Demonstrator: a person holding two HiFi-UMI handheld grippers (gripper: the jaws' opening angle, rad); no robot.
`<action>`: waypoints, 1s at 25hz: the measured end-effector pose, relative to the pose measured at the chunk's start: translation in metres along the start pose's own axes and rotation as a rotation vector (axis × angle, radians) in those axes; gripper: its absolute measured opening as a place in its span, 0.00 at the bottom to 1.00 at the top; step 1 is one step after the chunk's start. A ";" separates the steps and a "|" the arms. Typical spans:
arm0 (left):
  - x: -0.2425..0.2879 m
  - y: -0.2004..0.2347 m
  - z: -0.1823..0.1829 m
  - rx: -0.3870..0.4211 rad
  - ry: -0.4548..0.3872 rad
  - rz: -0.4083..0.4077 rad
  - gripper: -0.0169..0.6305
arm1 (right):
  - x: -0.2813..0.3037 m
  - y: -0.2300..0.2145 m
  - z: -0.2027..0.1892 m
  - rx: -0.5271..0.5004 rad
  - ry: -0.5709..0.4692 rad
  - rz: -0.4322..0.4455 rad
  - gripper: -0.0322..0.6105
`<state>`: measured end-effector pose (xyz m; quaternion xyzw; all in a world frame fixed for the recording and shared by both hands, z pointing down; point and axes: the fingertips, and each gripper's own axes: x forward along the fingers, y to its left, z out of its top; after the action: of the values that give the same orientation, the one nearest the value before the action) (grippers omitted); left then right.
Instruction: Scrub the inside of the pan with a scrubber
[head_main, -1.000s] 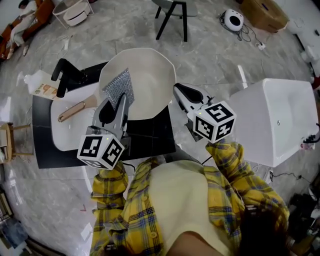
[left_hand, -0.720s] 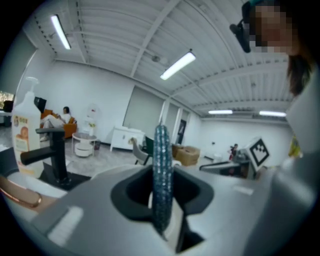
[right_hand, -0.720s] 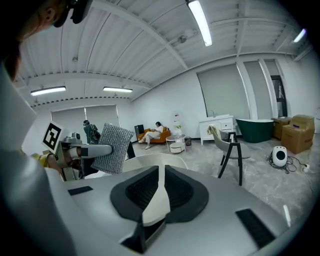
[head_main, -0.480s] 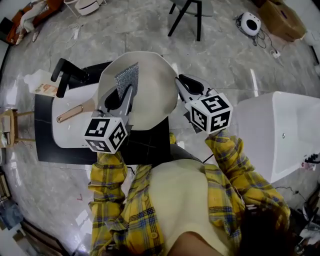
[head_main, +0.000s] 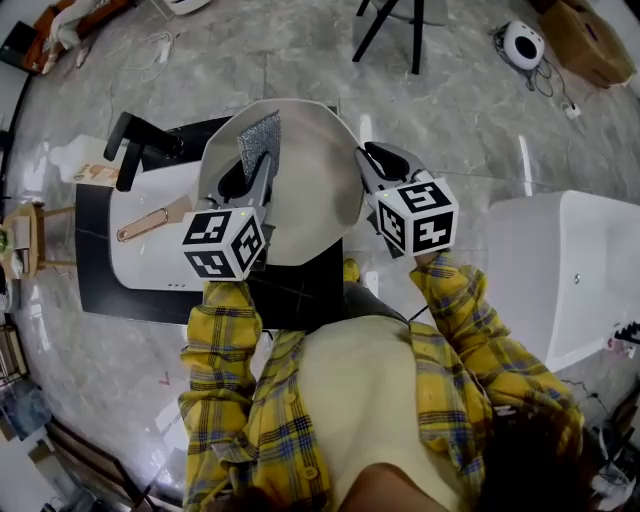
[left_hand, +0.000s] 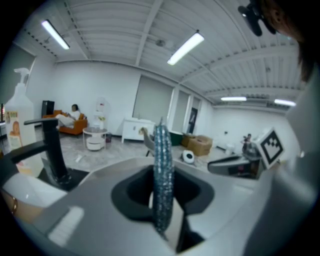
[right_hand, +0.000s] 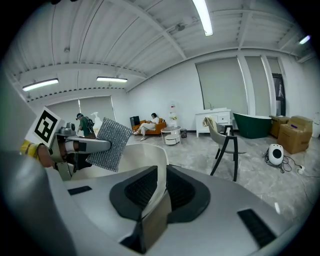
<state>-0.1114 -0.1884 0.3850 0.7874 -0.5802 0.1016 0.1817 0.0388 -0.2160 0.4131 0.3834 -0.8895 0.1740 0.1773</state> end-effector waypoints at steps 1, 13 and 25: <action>0.002 0.001 0.000 -0.002 -0.007 0.000 0.16 | 0.001 -0.001 -0.002 0.004 0.004 -0.011 0.08; 0.032 0.015 -0.011 0.029 0.005 -0.025 0.16 | 0.005 -0.004 -0.016 0.068 0.053 -0.131 0.08; 0.059 0.036 -0.006 0.244 -0.013 0.126 0.16 | 0.007 -0.005 -0.017 0.092 0.049 -0.157 0.08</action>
<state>-0.1279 -0.2469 0.4181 0.7663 -0.6131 0.1775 0.0738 0.0412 -0.2158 0.4314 0.4554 -0.8431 0.2097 0.1942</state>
